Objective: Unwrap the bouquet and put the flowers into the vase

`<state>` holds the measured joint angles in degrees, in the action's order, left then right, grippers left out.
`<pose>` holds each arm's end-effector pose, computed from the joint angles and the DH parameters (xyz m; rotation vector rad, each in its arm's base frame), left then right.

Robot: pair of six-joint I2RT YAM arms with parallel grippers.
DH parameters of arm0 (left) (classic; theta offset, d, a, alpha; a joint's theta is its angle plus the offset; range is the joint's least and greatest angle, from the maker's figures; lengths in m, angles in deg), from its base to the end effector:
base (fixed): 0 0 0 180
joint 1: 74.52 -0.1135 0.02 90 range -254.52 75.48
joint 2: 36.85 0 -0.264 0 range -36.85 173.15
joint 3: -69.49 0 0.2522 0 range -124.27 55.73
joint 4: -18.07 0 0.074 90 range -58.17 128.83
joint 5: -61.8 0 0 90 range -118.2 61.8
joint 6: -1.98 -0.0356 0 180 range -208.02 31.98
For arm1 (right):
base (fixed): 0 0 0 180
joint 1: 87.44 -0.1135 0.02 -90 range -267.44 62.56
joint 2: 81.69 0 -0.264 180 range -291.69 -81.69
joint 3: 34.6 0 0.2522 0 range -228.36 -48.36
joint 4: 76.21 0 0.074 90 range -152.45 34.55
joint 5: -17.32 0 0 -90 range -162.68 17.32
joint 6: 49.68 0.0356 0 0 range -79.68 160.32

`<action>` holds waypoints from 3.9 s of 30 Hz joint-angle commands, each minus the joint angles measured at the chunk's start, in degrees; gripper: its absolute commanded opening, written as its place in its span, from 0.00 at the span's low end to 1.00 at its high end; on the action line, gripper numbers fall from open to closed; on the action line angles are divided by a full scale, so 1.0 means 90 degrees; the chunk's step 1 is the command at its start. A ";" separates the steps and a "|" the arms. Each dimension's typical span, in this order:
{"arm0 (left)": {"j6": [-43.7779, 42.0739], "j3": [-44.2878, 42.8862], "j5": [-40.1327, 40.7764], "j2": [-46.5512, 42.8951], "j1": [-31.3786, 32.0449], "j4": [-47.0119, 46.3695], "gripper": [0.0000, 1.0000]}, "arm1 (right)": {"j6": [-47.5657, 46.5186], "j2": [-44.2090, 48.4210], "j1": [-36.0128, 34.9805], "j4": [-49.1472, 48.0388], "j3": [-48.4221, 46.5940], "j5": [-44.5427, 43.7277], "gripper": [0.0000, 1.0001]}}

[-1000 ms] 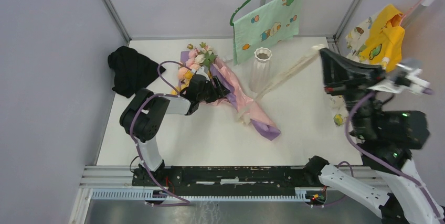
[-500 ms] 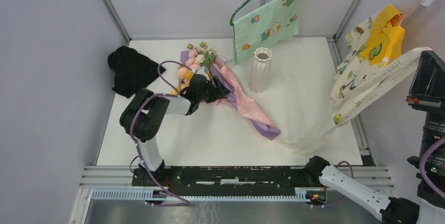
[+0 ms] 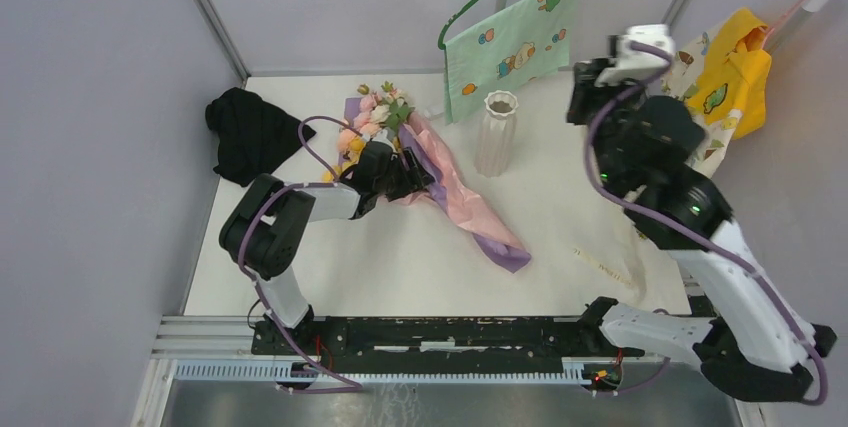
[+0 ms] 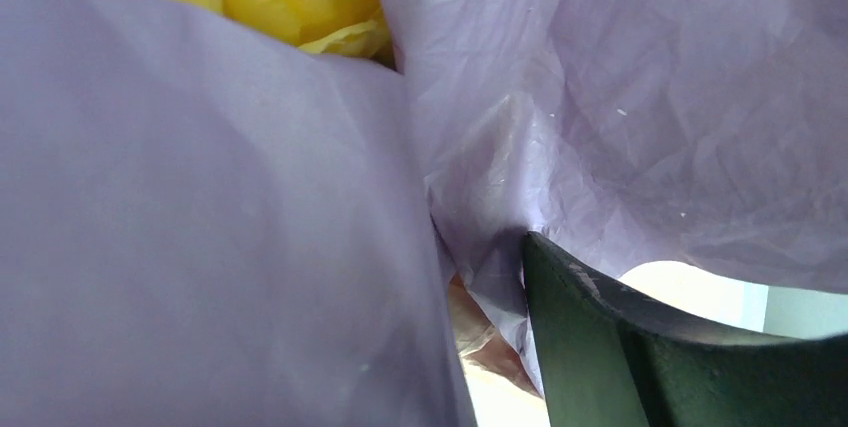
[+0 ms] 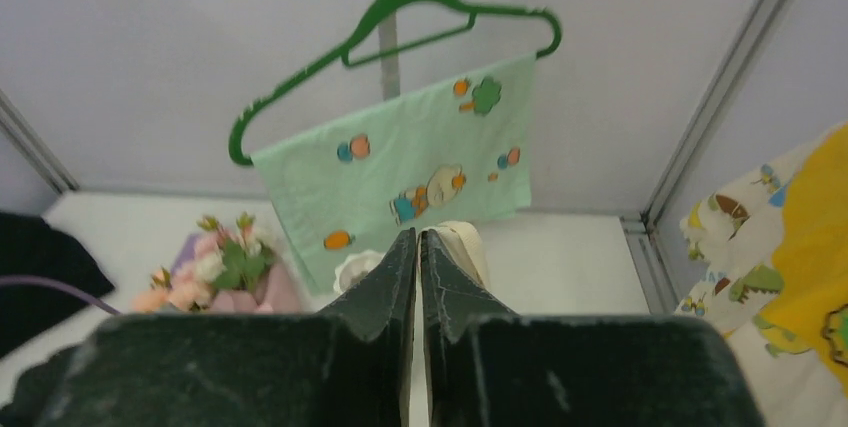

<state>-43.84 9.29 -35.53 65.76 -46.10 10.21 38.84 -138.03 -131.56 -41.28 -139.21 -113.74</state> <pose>0.3091 -0.1724 0.1390 -0.2385 2.2874 -0.8338 0.1165 0.0804 0.5447 0.0621 1.3960 0.1402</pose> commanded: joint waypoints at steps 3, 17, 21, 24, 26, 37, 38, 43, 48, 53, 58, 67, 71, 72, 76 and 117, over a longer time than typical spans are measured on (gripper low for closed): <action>-0.0284 0.0194 0.0378 -0.0739 0.0037 0.1542 0.76 | 0.0513 -0.0799 0.0029 0.0429 0.0091 -0.0782 0.10; -0.0353 0.0325 0.0435 -0.1339 0.0050 0.1802 0.77 | 0.1506 -0.1629 0.1661 0.1265 0.0156 -0.0335 0.20; -0.0385 0.0306 0.0453 -0.1386 0.0045 0.1871 0.77 | 0.1802 -0.2052 0.2612 0.1483 0.0210 0.0885 0.44; -0.0388 0.0307 0.0439 -0.1474 0.0045 0.1921 0.77 | 0.1967 -0.2281 0.3153 0.1484 0.0431 0.1879 0.56; -0.0414 0.0297 0.0439 -0.1571 0.0050 0.1978 0.77 | 0.1988 -0.2306 0.3310 0.1397 0.0626 0.2228 0.64; -0.0534 -0.0026 0.0688 -0.2245 0.0211 0.2570 0.81 | 0.2132 -0.1408 0.3507 0.0644 0.1470 0.3810 0.98; -0.0529 -0.0058 0.0712 -0.2292 0.0219 0.2628 0.81 | 0.2129 -0.1384 0.3526 0.0645 0.1471 0.3942 0.98; -0.0520 -0.0157 0.0795 -0.2612 0.0289 0.2865 0.82 | 0.2236 -0.1050 0.3555 0.0364 0.1895 0.4962 0.91; -0.0574 -0.0308 0.1356 -0.3261 0.0321 0.3359 0.82 | 0.1774 -0.0691 0.2946 0.0035 0.2684 0.5396 0.83; -0.0535 -0.0767 0.2223 -0.4195 0.0341 0.4209 0.82 | 0.1195 -0.0763 0.1086 0.0274 0.2846 0.4165 0.79; -0.0213 -0.1008 0.3537 -0.5239 0.0404 0.5166 0.82 | 0.1153 -0.1283 -0.0025 0.0032 0.3069 0.3771 0.75; -0.0027 -0.0831 0.4136 -0.5682 0.0408 0.5733 0.82 | 0.1367 -0.3114 -0.0479 -0.0768 0.3050 0.3997 0.66; -0.0091 -0.0834 0.4260 -0.5737 0.0406 0.5815 0.82 | 0.1427 -0.3642 -0.0478 -0.1138 0.2934 0.4196 0.65; -0.0108 -0.0836 0.4279 -0.5738 0.0406 0.5829 0.82 | 0.1435 -0.3769 -0.0478 -0.1167 0.2859 0.4272 0.64; -0.0116 -0.0792 0.4282 -0.5786 0.0406 0.5831 0.82 | 0.1524 -0.4105 -0.0478 -0.1329 0.2674 0.4391 0.58; -0.0114 -0.0563 0.4172 -0.5853 0.0410 0.5813 0.82 | 0.0900 -0.3719 0.0491 0.0404 0.1652 0.1030 0.28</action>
<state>-46.00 5.03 1.21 14.15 -42.56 63.47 48.72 -175.10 -126.91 -36.67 -123.34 -102.99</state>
